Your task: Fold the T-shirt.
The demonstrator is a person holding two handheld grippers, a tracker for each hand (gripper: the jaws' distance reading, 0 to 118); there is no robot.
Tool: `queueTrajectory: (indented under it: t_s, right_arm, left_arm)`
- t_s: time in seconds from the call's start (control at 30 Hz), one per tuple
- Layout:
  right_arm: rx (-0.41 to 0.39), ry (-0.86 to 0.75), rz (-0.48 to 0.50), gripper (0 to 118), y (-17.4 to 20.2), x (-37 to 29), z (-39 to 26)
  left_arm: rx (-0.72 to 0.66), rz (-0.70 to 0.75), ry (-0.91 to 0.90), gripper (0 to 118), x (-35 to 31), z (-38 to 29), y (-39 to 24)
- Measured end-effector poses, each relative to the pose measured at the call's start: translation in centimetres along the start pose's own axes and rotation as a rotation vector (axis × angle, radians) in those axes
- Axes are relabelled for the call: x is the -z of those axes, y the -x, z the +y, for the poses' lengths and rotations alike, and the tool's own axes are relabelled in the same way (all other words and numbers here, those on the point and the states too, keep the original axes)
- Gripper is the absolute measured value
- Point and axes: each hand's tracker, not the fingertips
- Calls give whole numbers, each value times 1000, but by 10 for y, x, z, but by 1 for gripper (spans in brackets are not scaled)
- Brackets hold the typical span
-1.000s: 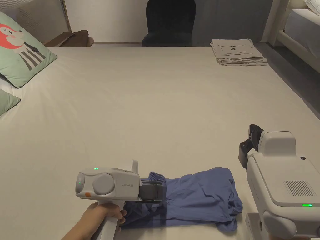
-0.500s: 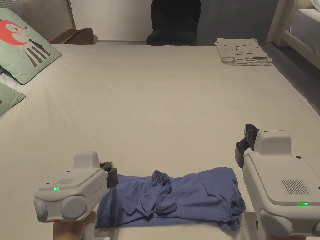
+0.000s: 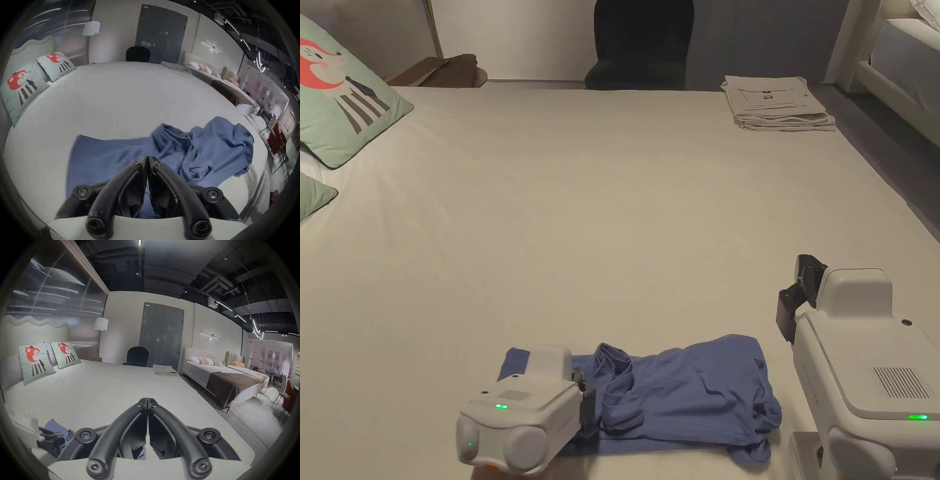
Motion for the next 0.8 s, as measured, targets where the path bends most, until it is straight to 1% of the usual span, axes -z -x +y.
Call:
queueTrajectory:
  t_s: [0.23,0.3,0.43,0.5,0.63,0.73,0.8]
  right_arm:
    - [2,5,-24,0,-11,-1,-2]
    - [4,6,-31,0,-14,-2,-2]
    - [1,6,-41,0,-17,-5,-1]
    - [0,4,-44,0,-18,-5,-1]
    - [0,5,-43,0,-16,-3,0]
    - [0,1,-33,0,-11,-2,2]
    - [-3,-2,-25,0,-7,-2,4]
  left_arm:
    - [15,-101,23,0,13,-4,-49]
    - [20,-145,53,0,20,-3,-61]
    - [42,-110,56,0,27,-9,-69]
    - [11,-137,53,0,17,-3,-61]
    - [-93,-245,-6,0,-15,16,-32]
    - [-183,-338,-9,0,-36,34,2]
    - [-258,-391,20,0,-46,42,32]
